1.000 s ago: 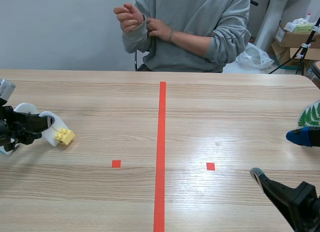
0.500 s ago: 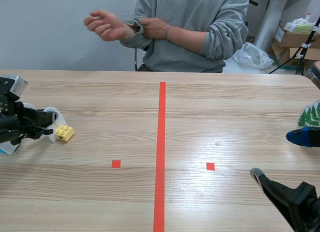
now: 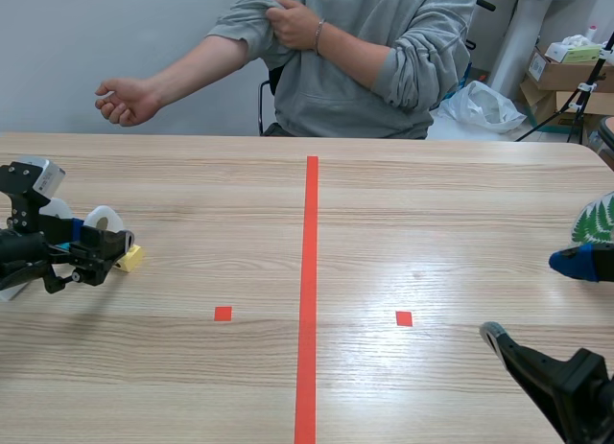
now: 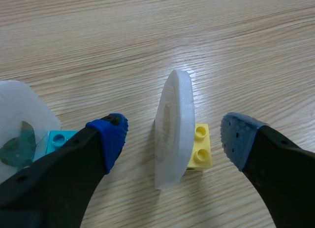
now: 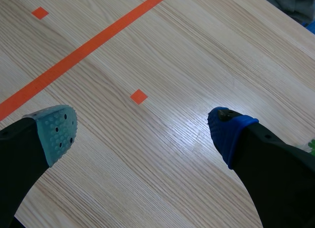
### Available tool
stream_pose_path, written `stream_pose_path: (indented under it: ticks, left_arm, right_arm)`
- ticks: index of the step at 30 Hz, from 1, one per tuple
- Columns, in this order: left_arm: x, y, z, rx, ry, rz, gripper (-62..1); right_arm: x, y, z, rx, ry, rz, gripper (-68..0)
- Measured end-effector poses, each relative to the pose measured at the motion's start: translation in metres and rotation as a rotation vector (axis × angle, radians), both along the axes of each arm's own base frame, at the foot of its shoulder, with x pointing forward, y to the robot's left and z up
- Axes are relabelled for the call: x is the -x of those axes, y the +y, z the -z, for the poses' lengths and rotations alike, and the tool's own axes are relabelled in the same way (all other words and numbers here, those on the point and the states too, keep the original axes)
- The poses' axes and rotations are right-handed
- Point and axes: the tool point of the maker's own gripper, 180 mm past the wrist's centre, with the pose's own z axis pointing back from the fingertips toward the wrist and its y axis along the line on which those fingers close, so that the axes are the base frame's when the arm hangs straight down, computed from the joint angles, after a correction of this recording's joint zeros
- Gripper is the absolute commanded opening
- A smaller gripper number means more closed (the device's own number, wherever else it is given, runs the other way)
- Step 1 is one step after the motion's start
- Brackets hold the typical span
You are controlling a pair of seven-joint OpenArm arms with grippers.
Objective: Do the leaf sorting experiment
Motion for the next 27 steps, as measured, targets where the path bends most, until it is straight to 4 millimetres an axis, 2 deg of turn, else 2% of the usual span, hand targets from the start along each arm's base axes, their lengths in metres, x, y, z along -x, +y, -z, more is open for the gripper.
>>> stream_pose_path:
  ticks: [8,16,22,27]
  left_arm:
    - [-0.001,-0.001,-0.002,0.004,-0.007,0.001,-17.2]
    - [-0.01,-0.014,-0.032,0.011,-0.115,0.044,-18.2]
    - [0.005,-0.022,-0.051,0.0,-0.177,0.042,-18.3]
    - [0.026,-0.033,-0.081,-0.015,-0.242,0.049,-18.3]
  right_arm:
    - [0.0,-0.001,0.002,0.006,0.008,0.002,-13.3]
    - [0.0,-0.001,0.002,0.006,0.008,0.002,-13.2]
    - [0.0,-0.001,0.002,0.006,0.008,0.002,-13.2]
    - [0.0,-0.001,0.001,0.006,0.005,0.002,-13.2]
